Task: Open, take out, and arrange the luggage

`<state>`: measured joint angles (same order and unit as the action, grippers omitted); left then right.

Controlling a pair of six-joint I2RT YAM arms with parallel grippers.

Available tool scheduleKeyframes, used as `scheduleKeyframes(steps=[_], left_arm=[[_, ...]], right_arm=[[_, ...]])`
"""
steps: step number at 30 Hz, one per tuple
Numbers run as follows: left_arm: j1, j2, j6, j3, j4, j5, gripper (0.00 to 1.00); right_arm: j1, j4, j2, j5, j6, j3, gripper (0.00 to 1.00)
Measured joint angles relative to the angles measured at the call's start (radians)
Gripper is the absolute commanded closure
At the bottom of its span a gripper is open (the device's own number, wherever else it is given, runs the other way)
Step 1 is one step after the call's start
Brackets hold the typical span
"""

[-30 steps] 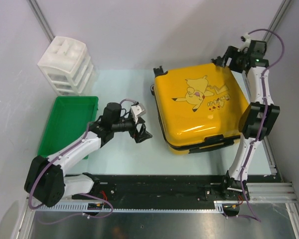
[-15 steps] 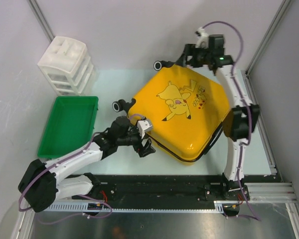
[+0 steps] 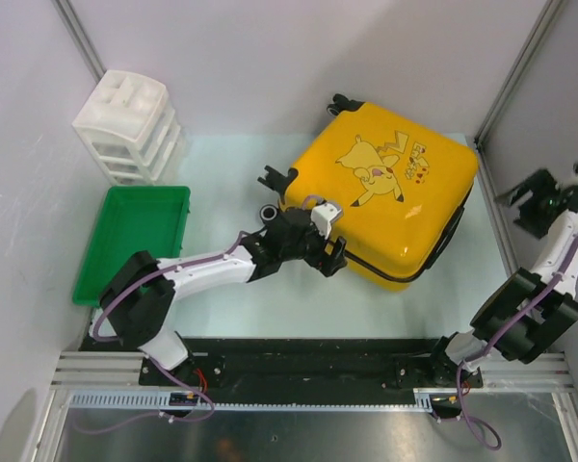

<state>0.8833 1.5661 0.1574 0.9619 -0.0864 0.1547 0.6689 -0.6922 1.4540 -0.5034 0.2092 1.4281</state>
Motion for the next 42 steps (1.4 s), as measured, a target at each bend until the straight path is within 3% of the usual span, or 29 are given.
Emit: scheduleKeyframes(steps=[4, 5, 13, 18, 29, 36, 42], left_arm=[[-0.004, 0.003, 0.019, 0.02, -0.017, 0.006, 0.06], [-0.009, -0.011, 0.021, 0.015, -0.02, 0.013, 0.06], [-0.121, -0.275, 0.001, -0.076, -0.055, 0.006, 0.09], [-0.251, -0.343, 0.003, -0.084, -0.022, 0.019, 0.09], [-0.571, -0.29, 0.0, -0.012, 0.04, 0.124, 0.09], [-0.62, -0.281, -0.019, -0.009, 0.044, 0.168, 0.08], [-0.639, -0.211, -0.051, 0.061, 0.046, 0.175, 0.07]], right_arm=[[0.087, -0.085, 0.001, -0.039, -0.005, -0.194, 0.34], [0.09, -0.095, 0.0, -0.043, -0.004, -0.225, 0.4], [-0.005, 0.005, -0.018, -0.005, 0.021, -0.341, 0.59], [-0.092, 0.1, -0.017, 0.06, 0.034, -0.398, 0.61], [-0.176, 0.25, 0.019, 0.124, 0.033, -0.493, 0.59], [-0.153, 0.242, -0.014, 0.103, 0.007, -0.497, 0.52], [-0.159, 0.235, -0.106, 0.049, 0.0, -0.498, 0.51]])
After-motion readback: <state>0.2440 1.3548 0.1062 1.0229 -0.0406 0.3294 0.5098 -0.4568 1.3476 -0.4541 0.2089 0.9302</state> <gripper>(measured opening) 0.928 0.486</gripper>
